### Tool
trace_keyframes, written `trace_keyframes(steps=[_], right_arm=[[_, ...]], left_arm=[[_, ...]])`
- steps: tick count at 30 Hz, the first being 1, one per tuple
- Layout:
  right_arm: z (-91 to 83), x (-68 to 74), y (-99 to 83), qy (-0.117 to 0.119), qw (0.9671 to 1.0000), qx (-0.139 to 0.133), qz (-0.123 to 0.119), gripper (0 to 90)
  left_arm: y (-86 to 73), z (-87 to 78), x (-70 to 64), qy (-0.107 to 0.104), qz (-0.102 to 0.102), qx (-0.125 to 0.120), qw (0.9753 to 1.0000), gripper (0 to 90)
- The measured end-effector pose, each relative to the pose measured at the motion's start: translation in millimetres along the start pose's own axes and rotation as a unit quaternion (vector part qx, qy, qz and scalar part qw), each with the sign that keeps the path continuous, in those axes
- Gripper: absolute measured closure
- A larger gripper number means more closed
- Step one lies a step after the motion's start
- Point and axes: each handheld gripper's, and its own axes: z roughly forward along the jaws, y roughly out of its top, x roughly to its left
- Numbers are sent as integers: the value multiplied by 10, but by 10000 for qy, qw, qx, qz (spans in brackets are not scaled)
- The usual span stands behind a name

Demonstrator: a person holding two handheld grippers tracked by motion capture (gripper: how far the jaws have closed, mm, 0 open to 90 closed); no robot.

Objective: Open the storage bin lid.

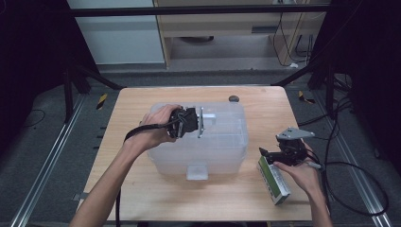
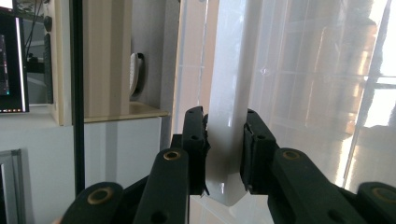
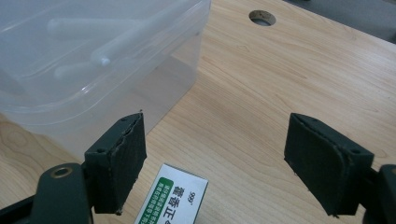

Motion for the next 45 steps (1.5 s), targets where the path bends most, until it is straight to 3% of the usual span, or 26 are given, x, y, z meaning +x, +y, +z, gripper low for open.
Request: trace_keyframes(steps=[6,7,11,29,45], right_arm=[[8,9,-1,39,10000,29,-21,219],[8,10,-1,36,10000,28,-28,224],[-2,10,4,54,10000,9,-45,244],[-65,74,57,224,9996,-83,-119,333],[-74,172,95,753,9970,-23,-176,557]], left_arm=[[5,-5,22,-30,-2,45,10000,739],[7,10,35,-72,69,-40,9999,739],[9,4,59,25,-31,-4,10000,737],[10,10,138,4,-162,56,9999,733],[4,32,199,143,-316,10,9994,727]])
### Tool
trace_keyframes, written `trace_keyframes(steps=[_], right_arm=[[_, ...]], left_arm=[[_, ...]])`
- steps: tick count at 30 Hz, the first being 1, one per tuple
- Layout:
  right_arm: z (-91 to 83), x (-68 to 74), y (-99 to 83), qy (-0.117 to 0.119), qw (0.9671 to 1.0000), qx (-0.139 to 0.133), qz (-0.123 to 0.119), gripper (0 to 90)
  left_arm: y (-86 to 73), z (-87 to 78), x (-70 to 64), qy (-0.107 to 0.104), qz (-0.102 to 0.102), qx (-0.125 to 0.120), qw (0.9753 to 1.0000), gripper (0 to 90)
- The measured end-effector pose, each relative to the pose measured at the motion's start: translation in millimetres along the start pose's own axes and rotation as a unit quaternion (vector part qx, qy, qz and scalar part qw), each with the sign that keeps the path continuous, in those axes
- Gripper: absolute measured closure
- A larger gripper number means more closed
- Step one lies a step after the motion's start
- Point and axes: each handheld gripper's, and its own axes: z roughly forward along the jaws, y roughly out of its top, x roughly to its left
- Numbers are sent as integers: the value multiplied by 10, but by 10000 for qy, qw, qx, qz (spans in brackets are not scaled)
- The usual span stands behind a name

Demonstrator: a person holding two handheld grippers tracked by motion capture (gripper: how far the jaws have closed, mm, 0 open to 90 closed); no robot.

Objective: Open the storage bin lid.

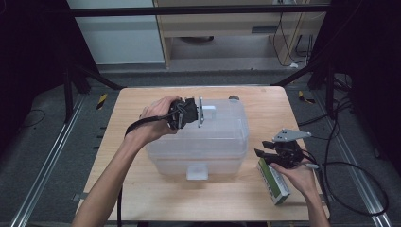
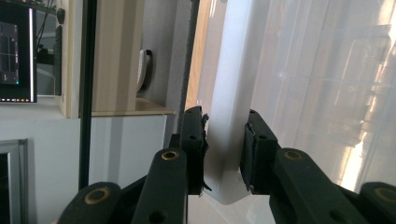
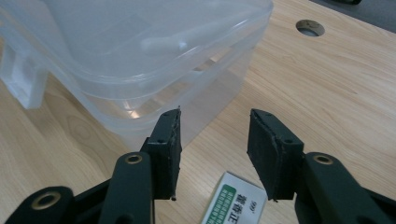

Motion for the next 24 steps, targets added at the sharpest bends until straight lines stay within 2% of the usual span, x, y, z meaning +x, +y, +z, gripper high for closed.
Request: trace_keyframes(steps=[6,14,21,24], right_arm=[[18,19,0,139,9999,32,-6,616],[-6,25,1,164,9998,-131,7,730],[-17,36,3,399,9990,-185,54,877],[-4,48,2,524,9985,-134,42,900]], left_arm=[[8,4,17,43,-51,37,10000,725],[6,17,46,75,-128,20,9999,722],[9,30,74,111,-160,20,9998,722],[9,39,88,127,-198,7,9997,721]])
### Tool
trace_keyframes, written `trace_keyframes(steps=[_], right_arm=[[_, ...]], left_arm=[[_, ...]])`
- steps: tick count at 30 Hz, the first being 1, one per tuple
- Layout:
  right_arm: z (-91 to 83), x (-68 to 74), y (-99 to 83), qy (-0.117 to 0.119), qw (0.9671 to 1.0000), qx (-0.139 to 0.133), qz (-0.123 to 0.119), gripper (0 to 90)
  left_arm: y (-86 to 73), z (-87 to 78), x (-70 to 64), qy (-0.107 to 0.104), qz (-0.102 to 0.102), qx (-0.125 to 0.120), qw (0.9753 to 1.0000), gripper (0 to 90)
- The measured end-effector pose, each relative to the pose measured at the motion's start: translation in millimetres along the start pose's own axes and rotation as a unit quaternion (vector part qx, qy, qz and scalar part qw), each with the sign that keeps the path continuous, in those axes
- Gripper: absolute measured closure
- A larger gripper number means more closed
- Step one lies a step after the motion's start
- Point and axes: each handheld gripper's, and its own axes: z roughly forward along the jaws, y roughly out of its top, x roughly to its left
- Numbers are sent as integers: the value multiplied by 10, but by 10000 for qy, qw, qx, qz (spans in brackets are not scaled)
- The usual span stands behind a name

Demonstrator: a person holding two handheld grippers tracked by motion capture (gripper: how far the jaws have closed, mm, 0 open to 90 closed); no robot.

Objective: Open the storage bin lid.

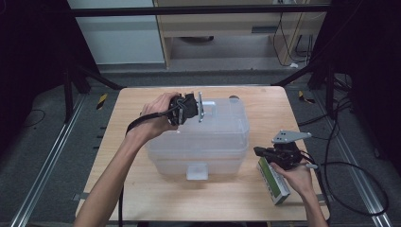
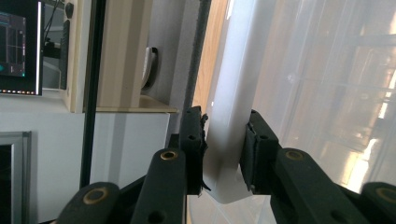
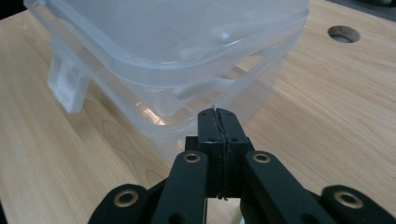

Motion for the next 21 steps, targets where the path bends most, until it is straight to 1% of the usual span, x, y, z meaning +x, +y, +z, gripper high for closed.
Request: trace_keyframes(steps=[1,2,4,5,6,10,12,13,16,18,19,21], right_arm=[[11,7,2,71,10000,29,23,900],[20,11,2,99,9999,40,24,900],[27,13,2,131,9999,35,17,900],[42,28,5,218,9997,47,52,900],[42,28,5,218,9997,47,52,900],[72,74,37,342,9994,42,-10,900],[77,79,41,356,9994,41,-15,900],[89,83,45,406,9992,6,5,900],[94,84,49,405,9992,-26,13,900],[88,85,60,445,9989,-86,78,900],[90,86,63,452,9989,-132,74,900],[93,94,67,450,9989,-143,66,900]], left_arm=[[0,0,0,0,0,0,10000,720],[1,3,6,-19,-41,-7,10000,720],[0,6,9,-17,-51,-11,10000,719],[-1,9,15,-19,-61,-18,10000,719],[-1,9,15,-19,-61,-18,10000,719],[1,15,34,-39,-90,-20,9999,718],[3,18,39,-44,-87,-22,10000,717],[9,15,45,-73,-78,18,9999,718],[10,17,45,-70,-75,13,9999,718],[9,14,51,-74,-65,36,9999,717],[9,14,54,-81,-73,39,9999,717],[9,13,59,-107,-73,42,9999,716]])
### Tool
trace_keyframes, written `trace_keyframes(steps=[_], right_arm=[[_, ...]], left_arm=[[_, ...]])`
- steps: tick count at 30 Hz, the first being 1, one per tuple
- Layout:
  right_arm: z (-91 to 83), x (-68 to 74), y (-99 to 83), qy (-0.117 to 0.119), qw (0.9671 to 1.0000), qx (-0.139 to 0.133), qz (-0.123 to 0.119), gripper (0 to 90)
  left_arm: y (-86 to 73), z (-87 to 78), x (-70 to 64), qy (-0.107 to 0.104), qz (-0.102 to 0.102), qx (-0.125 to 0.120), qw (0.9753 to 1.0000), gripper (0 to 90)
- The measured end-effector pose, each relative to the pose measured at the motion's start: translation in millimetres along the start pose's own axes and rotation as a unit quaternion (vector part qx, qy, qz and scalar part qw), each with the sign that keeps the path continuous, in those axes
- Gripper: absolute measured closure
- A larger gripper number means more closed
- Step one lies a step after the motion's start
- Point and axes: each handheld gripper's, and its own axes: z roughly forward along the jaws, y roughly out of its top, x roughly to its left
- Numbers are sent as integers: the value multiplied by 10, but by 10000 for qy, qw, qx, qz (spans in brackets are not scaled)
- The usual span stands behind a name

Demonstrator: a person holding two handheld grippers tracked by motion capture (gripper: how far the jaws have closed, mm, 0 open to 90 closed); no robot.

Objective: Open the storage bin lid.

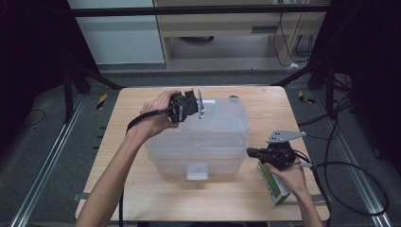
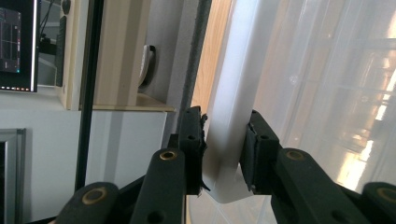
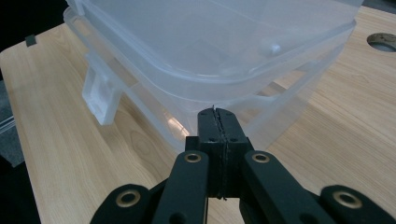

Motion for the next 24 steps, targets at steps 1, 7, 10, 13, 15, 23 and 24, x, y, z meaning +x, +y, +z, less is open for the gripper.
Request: trace_keyframes(steps=[1,7,10,13,15,23,24], right_arm=[[4,2,2,-5,10000,-8,-5,900],[22,10,20,40,9999,-89,26,900],[33,16,21,52,10000,-75,39,900],[32,16,20,44,9999,-92,35,900],[30,19,20,30,9999,-98,32,900],[25,15,21,52,9999,-142,81,900],[21,12,22,45,9998,-169,76,900]], left_arm=[[0,0,1,-7,-4,1,10000,716],[-5,1,-3,-7,-17,-32,10000,715],[-5,1,-4,-5,-8,-30,10000,715],[-2,3,-13,13,-4,-35,10000,714],[-4,1,-15,0,0,-44,10000,710],[26,-162,-22,17,-32,-276,9996,635],[26,-162,-22,17,-32,-276,9996,628]])
